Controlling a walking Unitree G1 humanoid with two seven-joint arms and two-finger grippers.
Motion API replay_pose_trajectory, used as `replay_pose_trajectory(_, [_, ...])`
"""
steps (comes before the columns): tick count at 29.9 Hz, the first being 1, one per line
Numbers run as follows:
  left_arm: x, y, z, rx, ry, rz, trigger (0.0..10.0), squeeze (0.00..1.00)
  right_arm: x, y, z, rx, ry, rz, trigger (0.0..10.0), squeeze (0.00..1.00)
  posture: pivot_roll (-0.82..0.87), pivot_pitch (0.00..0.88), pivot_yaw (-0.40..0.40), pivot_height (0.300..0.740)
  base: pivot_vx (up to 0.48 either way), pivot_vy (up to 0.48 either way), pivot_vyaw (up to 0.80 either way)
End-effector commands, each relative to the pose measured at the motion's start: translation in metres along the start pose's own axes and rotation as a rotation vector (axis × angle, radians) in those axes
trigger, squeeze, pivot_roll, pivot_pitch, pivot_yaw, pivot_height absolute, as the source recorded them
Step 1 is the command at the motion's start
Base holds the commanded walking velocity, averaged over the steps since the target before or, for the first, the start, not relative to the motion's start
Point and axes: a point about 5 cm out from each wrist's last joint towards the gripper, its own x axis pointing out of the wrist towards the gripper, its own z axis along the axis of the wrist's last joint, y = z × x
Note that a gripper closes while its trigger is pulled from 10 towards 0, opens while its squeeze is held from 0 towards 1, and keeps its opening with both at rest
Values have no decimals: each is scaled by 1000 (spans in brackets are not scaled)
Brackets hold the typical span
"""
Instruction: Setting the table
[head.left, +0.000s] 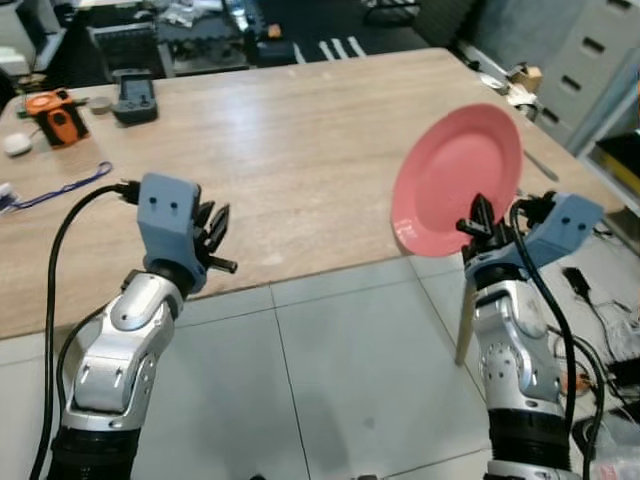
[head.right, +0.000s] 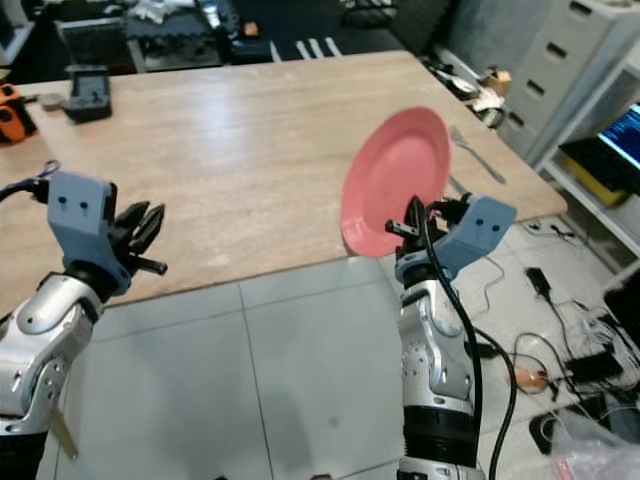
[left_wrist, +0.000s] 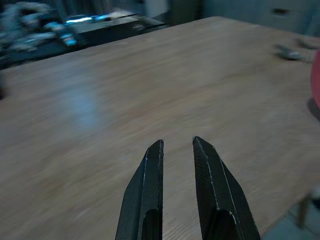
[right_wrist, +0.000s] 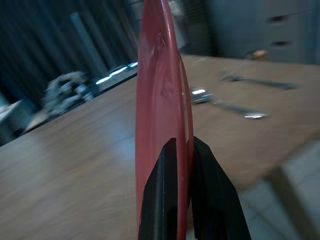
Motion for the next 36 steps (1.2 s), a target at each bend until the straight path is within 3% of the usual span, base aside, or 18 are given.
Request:
replay_pose_trajectory(1, [0, -1, -2, 5, 5, -1, 10000, 0, -2, -6, -1, -2, 7, -23, 10000, 0, 23, 66, 71, 740, 0, 0, -800])
replay_pose_trajectory(13, [0, -2, -5, 0, 14, -11, 10000, 0, -2, -15, -3, -30, 18, -61, 10000, 0, 18, 67, 68, 740, 0, 0, -800])
replay_pose_trajectory(21, [1, -8, -11, -5, 34, -56, 10000, 0, -8, -32, -10, -93, 49, -119, 10000, 0, 6, 70, 69, 740, 0, 0, -800])
replay_pose_trajectory(26, [2, -15, -16, -13, 54, -107, 10000, 0, -15, -46, -18, -147, 80, -163, 10000, 0, 1, 69, 69, 740, 0, 0, -800])
replay_pose_trajectory(33, [4, -26, -21, -45, 65, -174, 10000, 0, -18, -53, -20, -190, 88, -188, 10000, 0, -7, 63, 68, 740, 0, 0, -800])
replay_pose_trajectory(36, [5, -37, -27, -88, 98, -264, 10000, 0, -18, -54, -22, -221, 89, -182, 10000, 0, -12, 57, 65, 740, 0, 0, -800])
